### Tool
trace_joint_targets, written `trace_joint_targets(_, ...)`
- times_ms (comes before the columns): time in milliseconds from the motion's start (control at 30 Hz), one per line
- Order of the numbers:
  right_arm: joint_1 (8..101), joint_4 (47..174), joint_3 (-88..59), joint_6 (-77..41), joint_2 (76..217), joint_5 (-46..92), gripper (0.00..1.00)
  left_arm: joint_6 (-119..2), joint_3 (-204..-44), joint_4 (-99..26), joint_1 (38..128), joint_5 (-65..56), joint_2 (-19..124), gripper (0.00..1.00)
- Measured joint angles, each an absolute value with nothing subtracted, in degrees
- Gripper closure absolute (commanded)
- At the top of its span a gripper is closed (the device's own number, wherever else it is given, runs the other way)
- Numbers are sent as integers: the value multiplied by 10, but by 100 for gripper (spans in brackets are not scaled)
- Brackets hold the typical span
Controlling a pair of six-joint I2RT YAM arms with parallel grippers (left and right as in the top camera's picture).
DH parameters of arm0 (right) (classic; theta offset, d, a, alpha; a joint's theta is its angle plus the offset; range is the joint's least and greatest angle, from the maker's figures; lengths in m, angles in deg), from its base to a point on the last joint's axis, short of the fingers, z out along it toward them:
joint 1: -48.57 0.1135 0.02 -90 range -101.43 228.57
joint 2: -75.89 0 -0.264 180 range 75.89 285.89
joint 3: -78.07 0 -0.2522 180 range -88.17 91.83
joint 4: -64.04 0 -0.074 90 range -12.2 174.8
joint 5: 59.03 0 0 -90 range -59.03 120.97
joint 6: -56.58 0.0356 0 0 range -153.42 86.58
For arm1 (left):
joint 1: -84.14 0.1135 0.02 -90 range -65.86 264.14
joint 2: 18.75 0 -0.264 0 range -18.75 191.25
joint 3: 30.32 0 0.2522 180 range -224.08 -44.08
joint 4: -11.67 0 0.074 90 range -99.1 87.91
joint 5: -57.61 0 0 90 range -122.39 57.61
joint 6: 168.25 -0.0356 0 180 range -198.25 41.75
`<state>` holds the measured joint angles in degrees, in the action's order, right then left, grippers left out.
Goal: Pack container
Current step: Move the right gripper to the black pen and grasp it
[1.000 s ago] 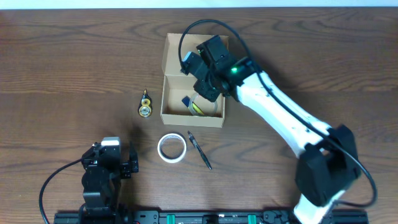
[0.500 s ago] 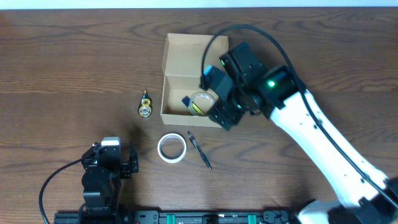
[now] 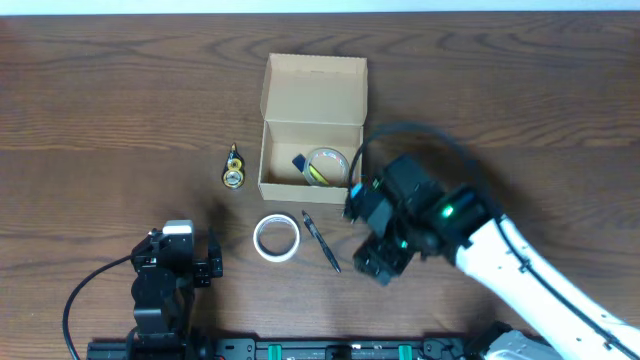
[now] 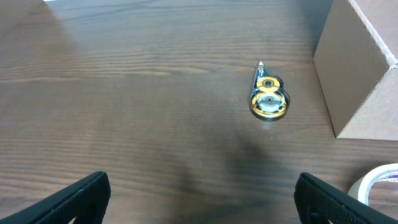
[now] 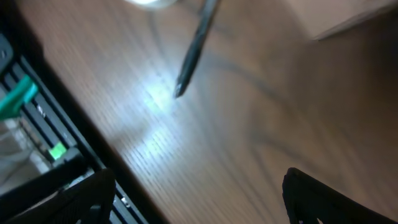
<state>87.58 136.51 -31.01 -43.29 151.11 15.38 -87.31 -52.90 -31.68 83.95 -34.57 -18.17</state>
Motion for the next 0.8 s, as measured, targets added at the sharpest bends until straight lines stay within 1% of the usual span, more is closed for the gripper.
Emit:
trace_joint_targets(67,906,1329,-338,-427,1511,156,8,-873,-529,-317,840,-346,-182,4)
trace_joint_targets(233,959,1260,-371,-408,1518,181,6,-873,-529,-317,840,-345,-182,5)
trace_joint_targets(600,973,1184,-374,-358,1627,231,11,-873,-529,-317,840,-346,-182,4)
trace_joint_targets(800,983,1136,-374,-328,1677,244,18,-873,-529,-317,840,-346,-182,5)
